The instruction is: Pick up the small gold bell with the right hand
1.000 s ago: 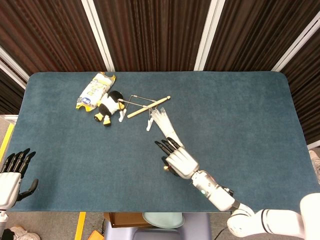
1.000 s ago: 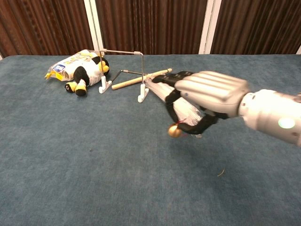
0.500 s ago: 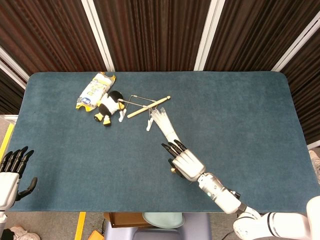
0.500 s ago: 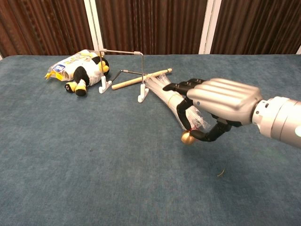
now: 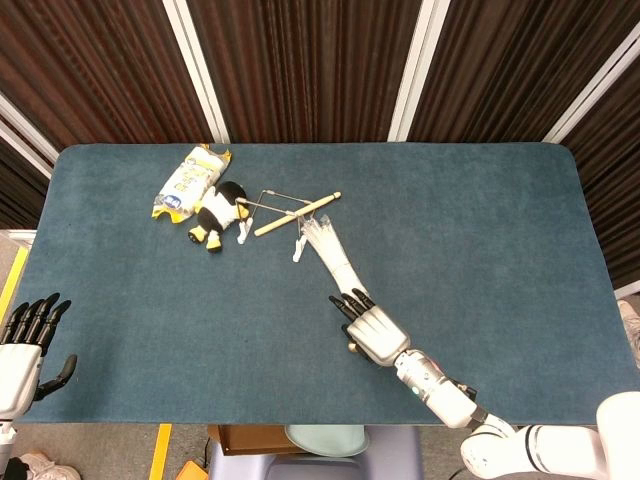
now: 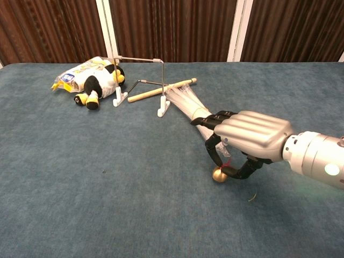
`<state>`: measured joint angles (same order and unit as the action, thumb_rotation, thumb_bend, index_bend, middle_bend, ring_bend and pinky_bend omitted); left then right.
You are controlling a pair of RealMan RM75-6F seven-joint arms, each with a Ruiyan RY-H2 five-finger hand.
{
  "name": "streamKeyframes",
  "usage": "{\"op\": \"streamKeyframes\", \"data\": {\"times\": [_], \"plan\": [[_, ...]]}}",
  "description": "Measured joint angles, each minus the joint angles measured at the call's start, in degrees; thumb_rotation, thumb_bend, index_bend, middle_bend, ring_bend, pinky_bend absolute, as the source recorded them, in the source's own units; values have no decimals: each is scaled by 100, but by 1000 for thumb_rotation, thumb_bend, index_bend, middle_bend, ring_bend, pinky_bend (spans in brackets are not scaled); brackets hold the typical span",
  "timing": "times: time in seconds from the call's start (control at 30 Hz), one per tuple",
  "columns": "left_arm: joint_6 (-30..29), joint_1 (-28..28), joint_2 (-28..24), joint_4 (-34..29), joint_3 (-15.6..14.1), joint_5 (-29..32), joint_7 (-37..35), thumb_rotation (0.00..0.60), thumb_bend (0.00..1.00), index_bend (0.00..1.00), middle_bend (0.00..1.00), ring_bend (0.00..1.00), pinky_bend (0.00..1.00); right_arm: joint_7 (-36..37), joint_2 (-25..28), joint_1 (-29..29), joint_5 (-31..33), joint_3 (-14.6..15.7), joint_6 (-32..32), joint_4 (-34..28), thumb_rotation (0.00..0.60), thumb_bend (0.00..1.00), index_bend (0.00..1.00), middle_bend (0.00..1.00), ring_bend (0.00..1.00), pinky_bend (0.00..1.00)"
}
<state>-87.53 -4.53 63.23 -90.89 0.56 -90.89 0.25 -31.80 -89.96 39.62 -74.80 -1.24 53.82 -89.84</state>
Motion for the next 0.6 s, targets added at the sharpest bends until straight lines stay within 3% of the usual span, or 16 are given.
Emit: {"op": "streamKeyframes", "data": {"times": [0.47,0.6], "plan": [[61,1,-155,-28,-28,33,-369,600,412,65,0,0,0,-139,136,-50,134,25,63,-265,600,525,456,71,0,0],[-59,37,-174,12,13,60,-440,600,413,65,0,0,0,-109,384,-193,-45,64,395,-569,600,525,189,4,0,0]]}}
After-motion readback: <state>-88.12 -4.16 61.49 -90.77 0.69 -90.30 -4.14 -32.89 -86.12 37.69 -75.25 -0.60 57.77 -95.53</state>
